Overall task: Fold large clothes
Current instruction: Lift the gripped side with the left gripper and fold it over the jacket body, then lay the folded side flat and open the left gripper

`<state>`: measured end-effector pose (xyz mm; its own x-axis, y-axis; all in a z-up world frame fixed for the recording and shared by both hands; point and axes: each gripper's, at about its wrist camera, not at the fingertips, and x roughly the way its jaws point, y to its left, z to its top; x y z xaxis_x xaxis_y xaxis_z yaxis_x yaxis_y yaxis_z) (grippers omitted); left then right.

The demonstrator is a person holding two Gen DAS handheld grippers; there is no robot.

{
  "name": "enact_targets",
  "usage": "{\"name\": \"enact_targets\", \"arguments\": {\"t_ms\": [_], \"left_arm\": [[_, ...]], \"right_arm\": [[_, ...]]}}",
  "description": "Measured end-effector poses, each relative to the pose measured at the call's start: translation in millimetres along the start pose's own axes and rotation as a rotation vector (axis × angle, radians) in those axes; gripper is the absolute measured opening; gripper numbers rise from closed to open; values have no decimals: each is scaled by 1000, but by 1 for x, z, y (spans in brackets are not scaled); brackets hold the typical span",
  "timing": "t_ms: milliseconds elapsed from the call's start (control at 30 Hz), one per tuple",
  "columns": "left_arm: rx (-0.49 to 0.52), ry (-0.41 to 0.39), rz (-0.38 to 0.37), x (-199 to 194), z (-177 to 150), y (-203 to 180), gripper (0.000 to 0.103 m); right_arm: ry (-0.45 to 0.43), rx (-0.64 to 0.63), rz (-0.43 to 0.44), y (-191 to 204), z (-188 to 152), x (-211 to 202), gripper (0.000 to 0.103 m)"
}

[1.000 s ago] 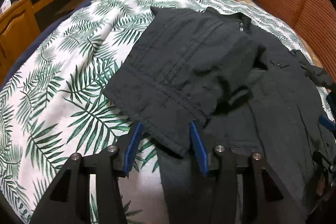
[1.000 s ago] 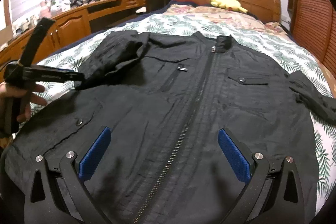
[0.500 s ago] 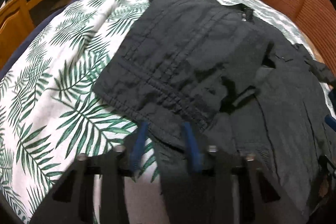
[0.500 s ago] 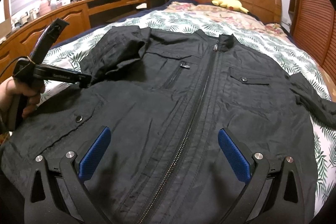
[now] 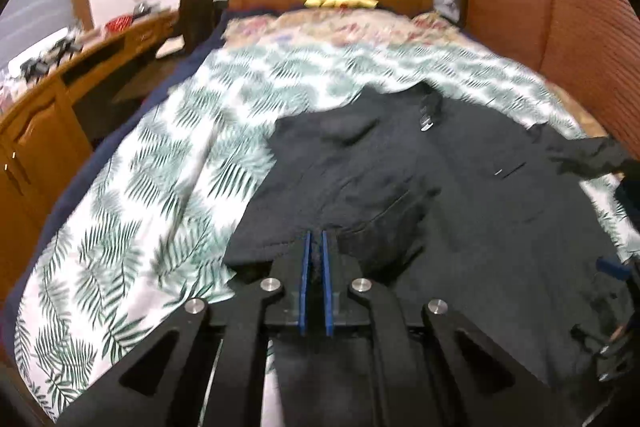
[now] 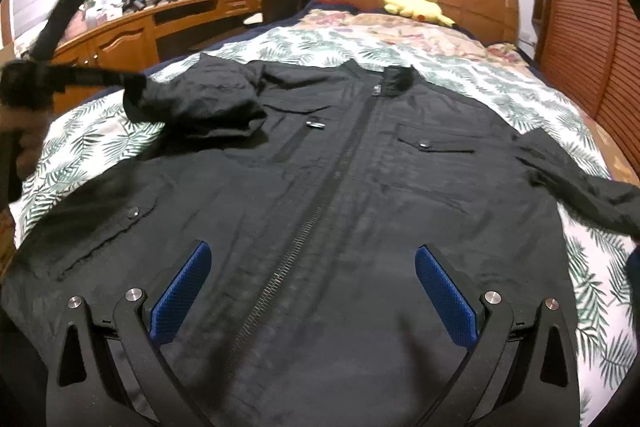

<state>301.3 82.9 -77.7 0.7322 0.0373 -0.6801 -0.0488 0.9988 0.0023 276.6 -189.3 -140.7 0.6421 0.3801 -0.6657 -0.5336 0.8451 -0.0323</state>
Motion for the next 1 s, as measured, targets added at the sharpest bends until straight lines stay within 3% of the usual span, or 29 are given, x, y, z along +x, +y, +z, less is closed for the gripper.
{"name": "enact_targets", "arguments": {"t_ms": [367,600,733,867,1000], "left_arm": [[187,-92,-111,-47,34,-106,2],[268,-92,-139,-58,35,-160,2],[296,-88,-159,-63,27,-175,5],[241,-57,-224,-61,22,-174,7],[230,-63,-220,-61,12,-165,11]], "right_arm": [[-30,68,-46,-43,-15,-34,103],[-45,96,-60,-64,-22,-49,103],[-52,107,-66,-72,-24,-54,103],[-56,123,-74,-80,-24,-56,103],[-58,136,-77,-83,-20,-53,103]]}}
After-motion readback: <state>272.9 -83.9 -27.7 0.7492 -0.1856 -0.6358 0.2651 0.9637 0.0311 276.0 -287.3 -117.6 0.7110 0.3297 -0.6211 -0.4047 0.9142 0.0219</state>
